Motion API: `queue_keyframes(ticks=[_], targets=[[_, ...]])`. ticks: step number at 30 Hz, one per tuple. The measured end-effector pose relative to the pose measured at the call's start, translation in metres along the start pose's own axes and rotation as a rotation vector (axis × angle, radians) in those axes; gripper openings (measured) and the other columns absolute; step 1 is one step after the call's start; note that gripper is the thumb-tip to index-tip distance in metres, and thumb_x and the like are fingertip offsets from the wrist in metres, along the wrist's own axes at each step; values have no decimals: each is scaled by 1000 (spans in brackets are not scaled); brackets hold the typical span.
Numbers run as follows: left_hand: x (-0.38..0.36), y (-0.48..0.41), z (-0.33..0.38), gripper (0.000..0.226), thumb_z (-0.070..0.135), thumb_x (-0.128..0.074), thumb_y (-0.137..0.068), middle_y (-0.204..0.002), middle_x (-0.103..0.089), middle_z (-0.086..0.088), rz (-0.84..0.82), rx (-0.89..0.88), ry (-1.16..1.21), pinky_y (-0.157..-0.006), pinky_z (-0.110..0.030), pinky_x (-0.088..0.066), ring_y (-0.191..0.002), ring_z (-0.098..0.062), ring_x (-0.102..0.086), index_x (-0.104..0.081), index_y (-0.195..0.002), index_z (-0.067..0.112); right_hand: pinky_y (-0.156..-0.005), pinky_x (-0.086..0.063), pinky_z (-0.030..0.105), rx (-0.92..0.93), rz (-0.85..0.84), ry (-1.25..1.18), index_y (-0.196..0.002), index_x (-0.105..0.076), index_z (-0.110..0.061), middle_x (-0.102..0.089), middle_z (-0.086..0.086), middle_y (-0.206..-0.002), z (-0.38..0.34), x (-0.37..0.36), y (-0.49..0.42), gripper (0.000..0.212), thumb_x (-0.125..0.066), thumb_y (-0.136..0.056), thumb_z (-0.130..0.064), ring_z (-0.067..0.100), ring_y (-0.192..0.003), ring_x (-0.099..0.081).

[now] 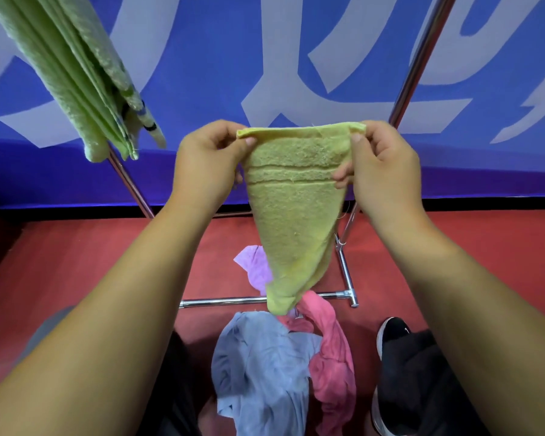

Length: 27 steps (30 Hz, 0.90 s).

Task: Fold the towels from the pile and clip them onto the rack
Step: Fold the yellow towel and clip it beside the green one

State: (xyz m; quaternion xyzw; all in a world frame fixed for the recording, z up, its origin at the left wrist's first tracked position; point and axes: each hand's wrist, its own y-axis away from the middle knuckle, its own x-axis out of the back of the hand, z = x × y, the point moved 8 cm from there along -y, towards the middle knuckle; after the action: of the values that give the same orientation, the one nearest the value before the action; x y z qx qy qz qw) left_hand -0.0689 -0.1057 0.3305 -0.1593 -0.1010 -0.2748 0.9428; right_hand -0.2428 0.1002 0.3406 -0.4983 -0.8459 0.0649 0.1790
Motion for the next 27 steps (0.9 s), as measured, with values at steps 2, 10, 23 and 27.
queue_keyframes(ticks=[2, 10, 23, 27], targets=[[0, 2, 13, 10, 11, -68, -100, -73, -69, -2, 22, 23, 143, -57, -34, -61, -55, -19, -68, -74, -94, 16, -71, -67, 40, -20, -3, -120, -99, -66, -21, -71, -2, -67, -7, -1, -1, 23, -49, -111, -12, 23, -73, -80], [13, 7, 58, 12, 2, -65, -101, -88, -76, -13, 114, -105, 335, -83, -44, -66, -84, -30, -80, -77, -101, 6, -85, -66, 36, 33, 100, -219, -107, -69, -14, -79, -2, -84, -34, 10, -6, 7, -63, -104, -14, 14, -90, -82], [36, 19, 78, 10, 21, -78, -95, -98, -81, -6, 174, -239, 242, -98, -58, -59, -103, -39, -74, -84, -96, 28, -97, -61, 51, 132, 149, -185, -105, -71, -33, -79, -5, -101, -52, 6, -1, 13, -60, -103, -29, 14, -101, -77], [39, 19, 72, 11, 18, -75, -96, -96, -81, -6, 192, -209, 226, -97, -56, -61, -99, -35, -77, -83, -95, 25, -93, -62, 50, 126, 129, -165, -102, -72, -35, -80, -5, -96, -52, 6, -1, 14, -61, -103, -27, 15, -96, -78]])
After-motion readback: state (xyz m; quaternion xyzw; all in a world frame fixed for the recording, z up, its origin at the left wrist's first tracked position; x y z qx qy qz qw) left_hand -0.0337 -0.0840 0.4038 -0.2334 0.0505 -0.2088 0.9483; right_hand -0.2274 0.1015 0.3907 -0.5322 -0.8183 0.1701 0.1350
